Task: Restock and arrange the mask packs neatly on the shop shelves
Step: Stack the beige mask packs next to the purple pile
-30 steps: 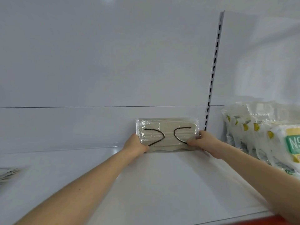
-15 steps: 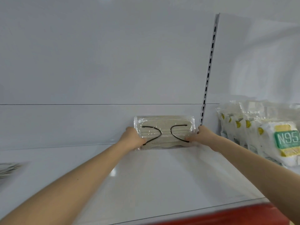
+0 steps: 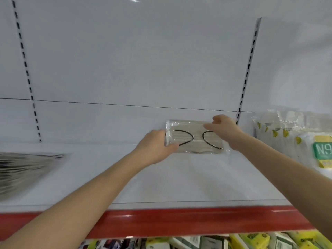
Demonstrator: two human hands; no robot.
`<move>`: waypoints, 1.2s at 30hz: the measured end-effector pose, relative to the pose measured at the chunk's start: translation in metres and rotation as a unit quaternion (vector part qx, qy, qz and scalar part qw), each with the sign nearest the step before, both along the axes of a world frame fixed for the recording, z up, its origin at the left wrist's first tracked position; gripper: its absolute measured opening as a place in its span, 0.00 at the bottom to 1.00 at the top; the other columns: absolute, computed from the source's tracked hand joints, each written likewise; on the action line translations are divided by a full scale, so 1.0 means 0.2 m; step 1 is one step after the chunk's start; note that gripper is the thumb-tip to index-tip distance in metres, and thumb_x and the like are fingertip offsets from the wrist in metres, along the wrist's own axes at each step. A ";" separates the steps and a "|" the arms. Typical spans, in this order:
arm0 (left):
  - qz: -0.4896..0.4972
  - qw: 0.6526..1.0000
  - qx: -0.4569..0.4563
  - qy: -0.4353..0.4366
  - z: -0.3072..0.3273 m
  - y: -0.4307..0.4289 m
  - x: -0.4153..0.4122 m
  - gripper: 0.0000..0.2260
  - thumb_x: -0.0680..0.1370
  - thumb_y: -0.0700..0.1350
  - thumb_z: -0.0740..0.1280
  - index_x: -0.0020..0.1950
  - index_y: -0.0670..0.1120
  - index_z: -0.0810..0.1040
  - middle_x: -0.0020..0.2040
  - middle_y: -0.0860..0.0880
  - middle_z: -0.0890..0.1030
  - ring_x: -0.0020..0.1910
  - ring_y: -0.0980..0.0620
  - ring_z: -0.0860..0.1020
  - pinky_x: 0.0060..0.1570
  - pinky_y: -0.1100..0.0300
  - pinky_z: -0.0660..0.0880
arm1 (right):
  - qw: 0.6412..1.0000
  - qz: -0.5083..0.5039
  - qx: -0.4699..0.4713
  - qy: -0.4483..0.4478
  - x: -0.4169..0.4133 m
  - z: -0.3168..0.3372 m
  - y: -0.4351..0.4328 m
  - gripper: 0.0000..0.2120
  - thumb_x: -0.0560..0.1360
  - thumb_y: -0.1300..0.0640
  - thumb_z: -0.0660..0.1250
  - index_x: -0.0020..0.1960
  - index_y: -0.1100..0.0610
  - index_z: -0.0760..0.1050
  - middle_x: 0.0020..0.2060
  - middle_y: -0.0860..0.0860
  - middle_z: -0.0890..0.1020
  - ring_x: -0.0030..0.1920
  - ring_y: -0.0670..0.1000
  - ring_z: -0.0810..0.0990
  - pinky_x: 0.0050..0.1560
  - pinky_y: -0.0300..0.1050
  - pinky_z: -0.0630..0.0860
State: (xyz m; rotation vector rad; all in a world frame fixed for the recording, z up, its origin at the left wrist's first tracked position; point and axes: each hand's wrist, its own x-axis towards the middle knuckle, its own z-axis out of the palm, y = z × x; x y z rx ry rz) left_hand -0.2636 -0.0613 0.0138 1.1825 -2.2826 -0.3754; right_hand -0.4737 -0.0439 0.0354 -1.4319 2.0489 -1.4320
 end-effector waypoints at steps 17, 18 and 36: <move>0.162 0.983 -0.077 0.043 -0.03 0.12 1.07 0.21 0.77 0.53 0.64 0.67 0.44 0.72 0.67 0.47 0.72 0.66 0.50 0.70 0.62 0.63 0.63 | 0.958 0.282 0.054 0.011 1.23 -0.04 -0.19 0.25 0.74 0.51 0.67 0.68 0.58 0.67 0.59 0.52 0.76 0.60 0.52 0.74 0.65 0.51 0.71; 0.167 0.982 -0.084 0.038 -0.02 0.12 1.12 0.21 0.77 0.53 0.64 0.67 0.44 0.72 0.67 0.48 0.72 0.67 0.51 0.70 0.62 0.64 0.62 | 0.953 0.295 0.061 0.017 1.29 -0.04 -0.20 0.25 0.74 0.50 0.67 0.68 0.58 0.67 0.59 0.52 0.76 0.60 0.52 0.74 0.65 0.51 0.70; 0.122 0.982 0.031 -0.138 -0.01 -0.14 1.87 0.25 0.76 0.60 0.62 0.69 0.49 0.70 0.67 0.50 0.73 0.65 0.51 0.71 0.64 0.56 0.68 | 0.847 0.396 0.282 0.215 1.87 -0.03 -0.37 0.34 0.70 0.42 0.70 0.71 0.49 0.63 0.69 0.50 0.68 0.69 0.48 0.66 0.72 0.45 0.59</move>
